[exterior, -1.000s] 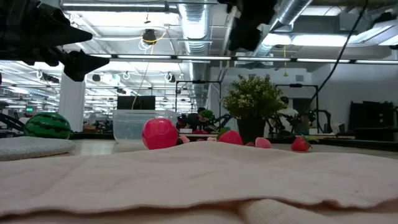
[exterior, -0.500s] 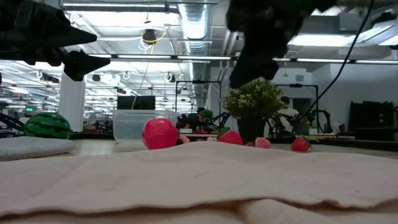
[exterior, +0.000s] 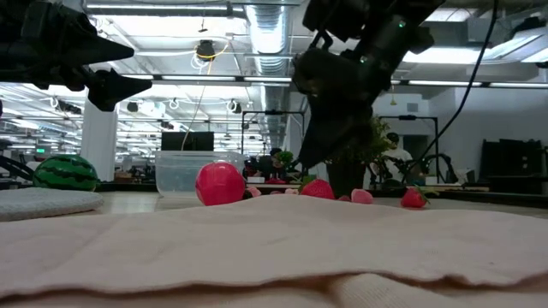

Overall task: Pick and placing Produce into tupperware
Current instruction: Put the red strawberry into the transparent container

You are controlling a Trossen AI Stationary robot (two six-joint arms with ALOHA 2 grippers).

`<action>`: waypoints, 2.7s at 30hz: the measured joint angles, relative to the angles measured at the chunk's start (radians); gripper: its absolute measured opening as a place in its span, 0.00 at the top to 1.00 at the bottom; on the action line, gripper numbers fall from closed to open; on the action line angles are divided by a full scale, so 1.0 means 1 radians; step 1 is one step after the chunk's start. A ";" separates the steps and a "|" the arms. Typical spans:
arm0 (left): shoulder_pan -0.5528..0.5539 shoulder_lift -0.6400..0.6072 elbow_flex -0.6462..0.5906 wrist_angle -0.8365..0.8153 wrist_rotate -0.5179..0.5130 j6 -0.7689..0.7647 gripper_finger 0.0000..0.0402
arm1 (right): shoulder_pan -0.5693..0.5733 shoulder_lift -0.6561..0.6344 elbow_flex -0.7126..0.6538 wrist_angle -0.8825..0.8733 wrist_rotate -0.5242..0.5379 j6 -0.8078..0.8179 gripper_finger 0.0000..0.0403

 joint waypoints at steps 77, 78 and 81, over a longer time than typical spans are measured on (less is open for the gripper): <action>0.000 0.000 0.000 0.002 -0.014 0.001 0.05 | -0.120 0.098 0.230 0.047 -0.005 -0.239 0.97; 0.000 0.000 0.000 0.002 -0.014 0.001 0.05 | -0.133 0.098 0.246 0.047 -0.005 -0.257 0.96; 0.000 0.000 0.000 0.002 -0.014 0.002 0.05 | -0.177 0.098 0.292 0.046 -0.005 -0.299 0.94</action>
